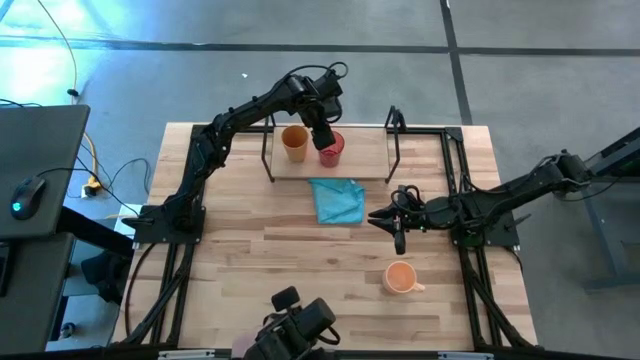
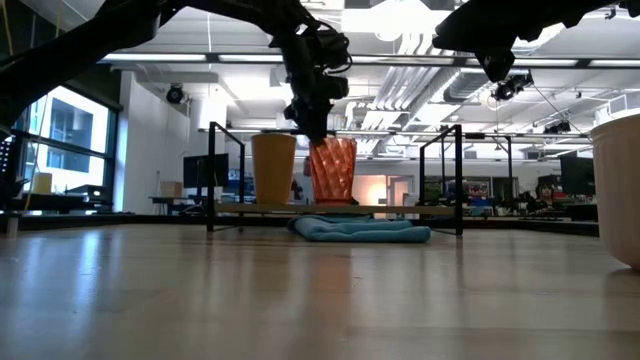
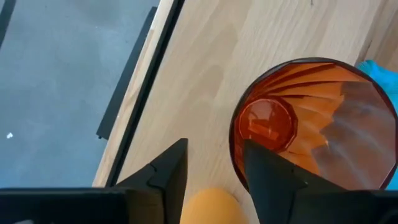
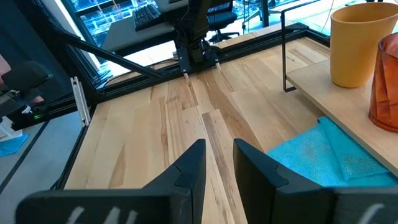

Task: Stack small to large cups/mugs on shelf
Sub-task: Put the orange cup on the shelf

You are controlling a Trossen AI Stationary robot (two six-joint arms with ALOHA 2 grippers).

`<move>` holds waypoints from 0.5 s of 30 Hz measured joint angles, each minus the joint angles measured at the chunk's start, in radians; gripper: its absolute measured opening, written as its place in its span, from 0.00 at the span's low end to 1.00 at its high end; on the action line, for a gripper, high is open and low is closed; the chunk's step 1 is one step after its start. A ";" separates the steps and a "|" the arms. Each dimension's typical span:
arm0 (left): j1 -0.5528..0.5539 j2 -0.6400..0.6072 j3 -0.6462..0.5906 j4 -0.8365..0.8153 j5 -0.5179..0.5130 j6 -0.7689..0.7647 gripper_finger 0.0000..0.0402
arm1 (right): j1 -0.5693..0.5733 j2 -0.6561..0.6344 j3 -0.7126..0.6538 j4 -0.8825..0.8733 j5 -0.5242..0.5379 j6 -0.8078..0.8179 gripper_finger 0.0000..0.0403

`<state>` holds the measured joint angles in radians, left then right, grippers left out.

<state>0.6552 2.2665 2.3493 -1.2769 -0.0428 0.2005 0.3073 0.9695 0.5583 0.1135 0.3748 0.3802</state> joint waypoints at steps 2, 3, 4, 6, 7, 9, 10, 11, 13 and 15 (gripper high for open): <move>0.000 0.000 0.000 0.000 -0.001 0.001 0.35 | 0.000 0.000 0.000 -0.001 0.000 0.000 0.18; 0.000 0.000 0.000 0.000 -0.003 0.001 0.35 | 0.000 0.000 0.000 -0.001 0.000 0.000 0.18; 0.000 0.000 0.000 0.000 -0.003 0.001 0.35 | 0.000 0.000 0.000 -0.001 0.000 0.000 0.18; 0.000 0.000 0.000 0.000 -0.003 0.001 0.35 | 0.000 0.000 0.000 -0.001 0.000 0.000 0.18; 0.000 0.000 0.000 0.000 -0.003 0.001 0.35 | 0.000 0.000 0.000 -0.001 0.000 0.000 0.18; 0.000 0.000 0.000 0.000 0.001 0.001 0.35 | 0.000 0.000 0.000 -0.001 0.000 0.000 0.18; 0.000 0.000 0.000 0.000 0.007 0.001 0.35 | 0.000 0.000 0.000 -0.001 0.000 0.000 0.18; 0.000 0.000 0.000 0.000 0.014 0.001 0.35 | 0.000 0.000 0.000 -0.001 0.000 0.000 0.18; -0.001 0.000 0.000 0.000 0.023 0.001 0.36 | 0.000 0.000 0.000 -0.002 0.000 0.000 0.18; -0.001 0.000 0.000 0.000 0.024 0.001 0.36 | 0.000 0.000 0.000 -0.002 0.000 0.000 0.18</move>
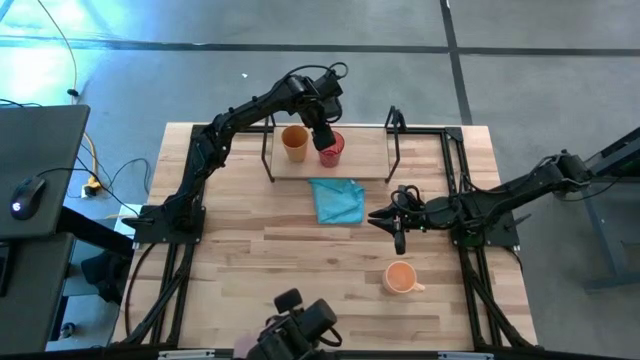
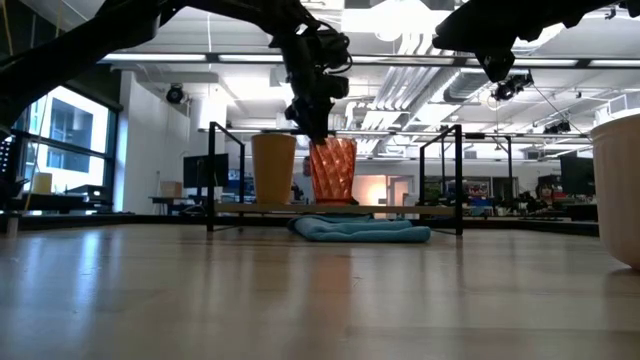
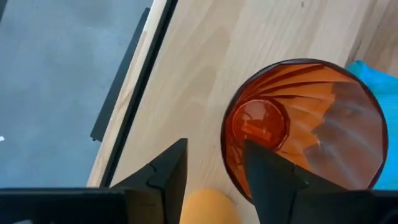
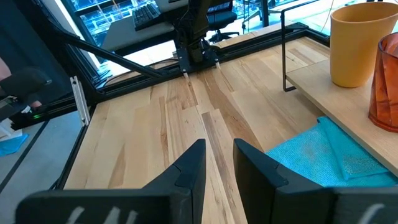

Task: Stack small to large cups/mugs on shelf
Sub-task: Put the orange cup on the shelf

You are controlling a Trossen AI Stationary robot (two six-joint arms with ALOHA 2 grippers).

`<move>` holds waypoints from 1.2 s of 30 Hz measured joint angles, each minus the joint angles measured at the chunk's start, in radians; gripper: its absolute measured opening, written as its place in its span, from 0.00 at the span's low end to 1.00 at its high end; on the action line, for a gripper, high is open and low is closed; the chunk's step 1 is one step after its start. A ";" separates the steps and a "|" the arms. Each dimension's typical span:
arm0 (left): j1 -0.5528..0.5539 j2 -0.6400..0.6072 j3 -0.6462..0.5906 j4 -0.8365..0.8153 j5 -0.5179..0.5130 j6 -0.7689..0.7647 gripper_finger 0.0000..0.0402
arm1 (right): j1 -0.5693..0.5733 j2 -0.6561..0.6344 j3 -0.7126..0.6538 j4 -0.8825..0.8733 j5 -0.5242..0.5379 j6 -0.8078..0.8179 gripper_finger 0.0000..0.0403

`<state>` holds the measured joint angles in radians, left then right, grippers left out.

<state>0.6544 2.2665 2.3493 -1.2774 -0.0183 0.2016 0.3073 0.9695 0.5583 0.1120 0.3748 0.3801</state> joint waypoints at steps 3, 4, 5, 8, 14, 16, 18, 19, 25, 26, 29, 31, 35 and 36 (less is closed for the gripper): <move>-0.002 0.002 0.000 0.001 0.015 0.001 0.36 | 0.000 0.000 0.000 0.000 0.000 0.000 0.18; -0.005 0.004 0.000 0.002 0.014 0.001 0.36 | 0.000 0.000 0.000 0.000 0.000 0.000 0.18; -0.007 0.007 0.000 -0.002 0.013 0.001 0.36 | 0.000 0.000 0.000 0.000 0.000 0.000 0.18; -0.007 0.011 -0.003 -0.002 0.009 0.014 0.36 | 0.000 0.000 0.000 -0.002 0.000 0.003 0.18; -0.006 0.025 -0.005 0.007 -0.033 0.018 0.36 | 0.000 0.000 0.000 -0.003 0.000 0.003 0.18; -0.006 0.028 -0.005 0.007 -0.038 0.021 0.36 | 0.000 0.000 0.000 -0.003 0.000 0.003 0.18; -0.006 0.031 -0.005 0.006 -0.047 0.029 0.36 | 0.000 0.000 0.000 -0.003 0.000 0.003 0.18; -0.006 0.031 -0.005 0.008 -0.047 0.032 0.36 | 0.000 0.000 0.000 -0.003 0.000 0.003 0.18; -0.006 0.030 -0.005 0.042 -0.068 0.040 0.36 | 0.000 0.000 0.000 -0.004 0.000 0.002 0.18; -0.006 0.030 -0.005 0.044 -0.070 0.041 0.36 | 0.000 0.000 0.000 -0.004 0.000 0.002 0.18; -0.004 0.030 -0.005 0.044 -0.071 0.040 0.36 | 0.000 0.000 0.000 -0.004 0.000 0.001 0.18; 0.000 0.030 -0.005 0.045 -0.071 0.038 0.36 | 0.000 0.000 0.000 -0.004 0.000 0.000 0.18; 0.008 0.030 -0.005 0.049 -0.076 0.030 0.36 | 0.000 0.000 0.000 -0.004 0.000 0.000 0.18; 0.008 0.030 -0.005 0.049 -0.078 0.029 0.36 | 0.000 0.000 0.000 -0.004 0.000 0.000 0.18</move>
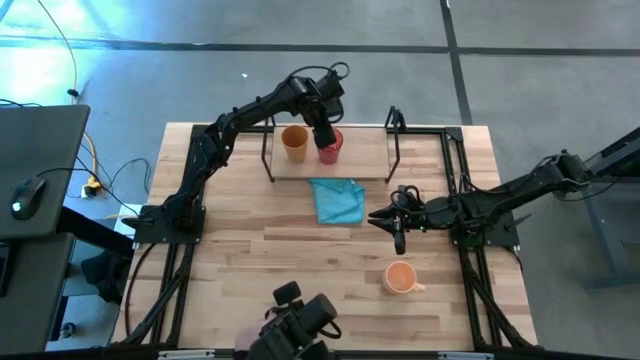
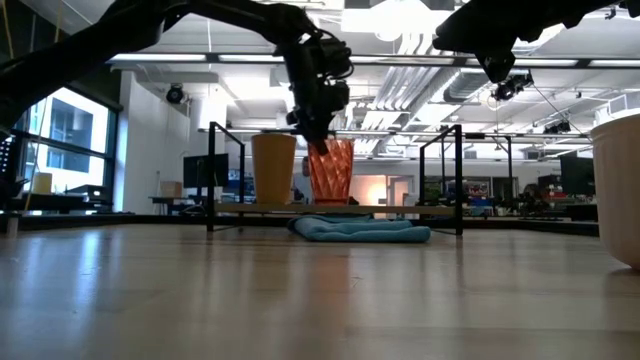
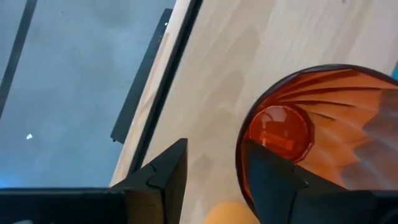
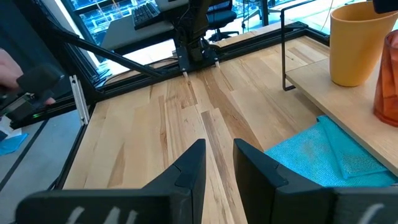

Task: Stack small to large cups/mugs on shelf
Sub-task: Put the orange cup on the shelf, then put the light orange mug on the shelf

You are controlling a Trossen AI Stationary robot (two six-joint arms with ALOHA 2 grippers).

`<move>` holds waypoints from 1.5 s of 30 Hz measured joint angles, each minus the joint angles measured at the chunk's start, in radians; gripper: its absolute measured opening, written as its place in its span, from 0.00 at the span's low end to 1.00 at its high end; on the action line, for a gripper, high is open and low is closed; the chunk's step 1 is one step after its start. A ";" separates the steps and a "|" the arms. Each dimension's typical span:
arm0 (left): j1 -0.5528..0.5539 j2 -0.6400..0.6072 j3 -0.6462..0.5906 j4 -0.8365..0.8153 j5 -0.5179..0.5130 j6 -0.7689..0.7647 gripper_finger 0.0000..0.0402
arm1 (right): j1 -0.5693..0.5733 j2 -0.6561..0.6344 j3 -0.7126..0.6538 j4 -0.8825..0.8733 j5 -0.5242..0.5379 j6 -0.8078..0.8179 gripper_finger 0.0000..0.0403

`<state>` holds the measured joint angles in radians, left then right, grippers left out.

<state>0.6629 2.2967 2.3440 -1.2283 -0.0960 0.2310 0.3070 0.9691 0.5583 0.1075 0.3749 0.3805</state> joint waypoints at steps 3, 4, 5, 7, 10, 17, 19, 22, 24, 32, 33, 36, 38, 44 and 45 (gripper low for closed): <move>0.005 0.000 0.000 -0.001 -0.001 -0.002 0.36 | 0.000 0.000 0.000 -0.001 0.000 0.000 0.18; 0.006 0.000 0.000 -0.001 0.001 -0.003 0.36 | 0.000 0.000 0.000 -0.003 0.000 0.000 0.18; 0.006 0.000 0.000 -0.001 0.001 -0.004 0.36 | 0.000 0.000 0.000 -0.004 0.000 0.000 0.18; 0.005 0.000 0.000 0.001 0.009 -0.003 0.36 | 0.000 0.000 0.000 -0.005 0.000 0.000 0.18; 0.005 0.000 0.000 0.001 0.050 -0.008 0.36 | 0.000 0.000 0.000 -0.007 0.000 0.000 0.18; -0.003 0.000 0.005 -0.002 0.096 -0.045 0.36 | 0.000 0.000 0.000 -0.007 0.000 0.000 0.18; -0.010 -0.003 0.010 0.012 0.096 -0.045 0.36 | 0.000 0.000 0.000 -0.007 0.000 0.001 0.18; -0.019 -0.029 0.010 0.054 0.108 -0.045 0.36 | 0.000 0.000 0.000 -0.006 0.000 0.003 0.18; -0.025 -0.053 0.011 0.104 0.130 -0.059 0.36 | 0.000 0.000 0.000 -0.008 0.000 0.008 0.18; -0.020 -0.115 0.013 0.131 0.116 -0.082 0.36 | 0.000 0.000 0.000 -0.006 -0.012 0.041 0.18; -0.019 -0.116 0.013 0.113 0.113 -0.082 0.36 | 0.000 0.000 0.000 -0.006 -0.012 0.041 0.18; -0.022 -0.114 0.013 0.069 0.112 -0.082 0.36 | 0.000 0.000 0.000 -0.005 -0.012 0.064 0.18; -0.031 -0.115 0.013 0.049 0.122 -0.089 0.36 | 0.000 0.000 0.000 0.001 -0.028 0.082 0.18; -0.063 -0.193 0.012 0.020 0.285 -0.157 0.36 | 0.000 0.000 0.000 0.109 -0.184 0.086 0.18; -0.072 -0.212 0.012 0.019 0.320 -0.163 0.36 | 0.000 0.000 0.000 0.125 -0.211 0.086 0.18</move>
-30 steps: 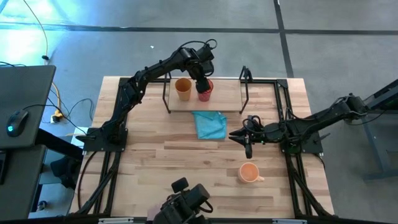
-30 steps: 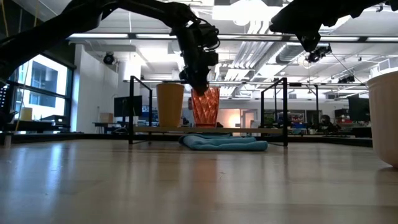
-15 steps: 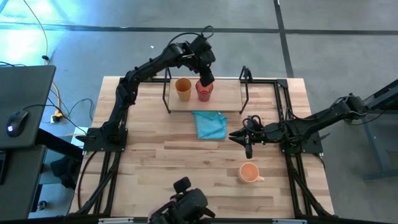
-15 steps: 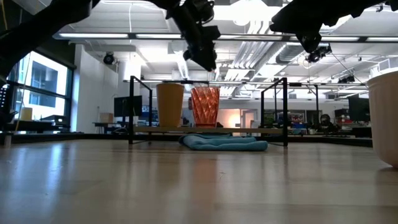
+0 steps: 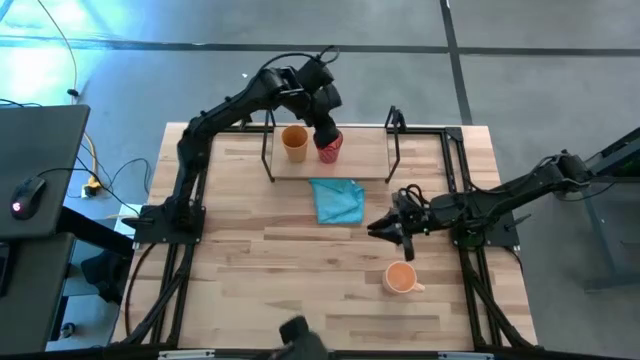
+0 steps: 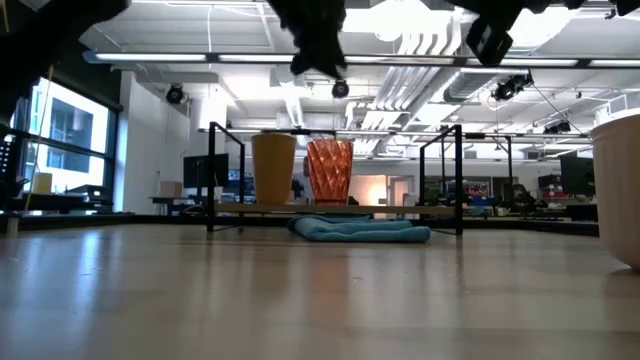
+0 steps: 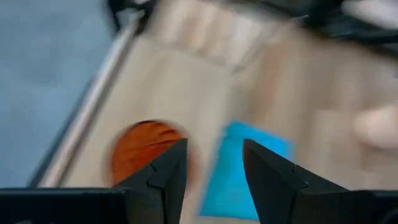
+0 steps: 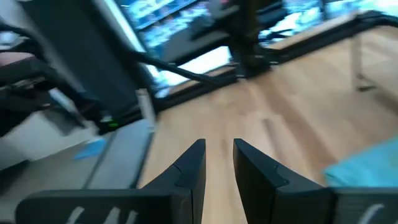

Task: Stack small to large cups/mugs on shelf
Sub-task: Put the light orange mug on the shelf

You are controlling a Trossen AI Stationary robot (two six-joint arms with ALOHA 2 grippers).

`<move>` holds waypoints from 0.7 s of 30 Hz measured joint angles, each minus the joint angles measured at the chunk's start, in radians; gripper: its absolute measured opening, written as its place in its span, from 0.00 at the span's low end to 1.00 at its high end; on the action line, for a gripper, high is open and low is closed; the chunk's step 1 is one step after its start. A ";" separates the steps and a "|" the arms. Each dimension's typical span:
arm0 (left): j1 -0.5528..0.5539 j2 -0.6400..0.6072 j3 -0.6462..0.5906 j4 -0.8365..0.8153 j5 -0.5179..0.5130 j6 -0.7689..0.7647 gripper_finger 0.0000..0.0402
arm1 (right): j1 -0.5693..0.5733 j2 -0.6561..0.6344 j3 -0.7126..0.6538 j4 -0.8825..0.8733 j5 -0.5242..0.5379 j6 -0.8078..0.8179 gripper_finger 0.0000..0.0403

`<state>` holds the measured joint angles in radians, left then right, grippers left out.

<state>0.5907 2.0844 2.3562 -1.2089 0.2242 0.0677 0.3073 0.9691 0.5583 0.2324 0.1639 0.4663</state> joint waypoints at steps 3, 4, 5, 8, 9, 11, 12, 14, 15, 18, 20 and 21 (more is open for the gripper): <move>-0.044 -0.052 0.000 0.000 0.065 -0.006 0.36 | 0.000 -0.009 0.000 0.016 -0.072 0.000 0.18; -0.062 -0.069 0.000 0.000 0.077 -0.006 0.36 | 0.000 -0.016 0.000 0.016 -0.097 0.000 0.18; -0.081 -0.088 0.000 -0.002 0.095 -0.006 0.36 | 0.000 -0.025 0.000 0.014 -0.119 0.004 0.18; -0.148 -0.131 0.001 -0.024 0.129 -0.006 0.36 | 0.001 -0.063 0.000 -0.009 -0.182 0.059 0.18; -0.171 -0.140 0.001 -0.034 0.133 -0.006 0.36 | 0.001 -0.080 0.001 -0.034 -0.206 0.088 0.18; -0.223 -0.152 0.001 -0.060 0.134 -0.006 0.36 | 0.001 -0.111 0.019 -0.127 -0.249 0.147 0.18; -0.251 -0.155 0.001 -0.069 0.134 -0.006 0.36 | 0.003 -0.128 0.031 -0.183 -0.267 0.172 0.18; -0.307 -0.156 0.001 -0.094 0.135 -0.006 0.36 | 0.021 -0.155 0.058 -0.305 -0.289 0.219 0.18; -0.334 -0.156 0.001 -0.112 0.136 -0.006 0.36 | 0.037 -0.166 0.070 -0.371 -0.292 0.237 0.18; -0.415 -0.156 -0.017 -0.135 0.144 0.001 0.36 | 0.096 -0.191 0.105 -0.545 -0.297 0.306 0.18; -0.467 -0.156 -0.049 -0.125 0.151 0.014 0.36 | 0.142 -0.202 0.120 -0.624 -0.297 0.370 0.18; -0.488 -0.154 -0.064 -0.116 0.151 0.019 0.36 | 0.167 -0.205 0.126 -0.654 -0.295 0.399 0.18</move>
<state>0.1031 1.9304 2.2920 -1.3250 0.3752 0.0870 0.4741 0.7645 0.6845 -0.4220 -0.1314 0.8657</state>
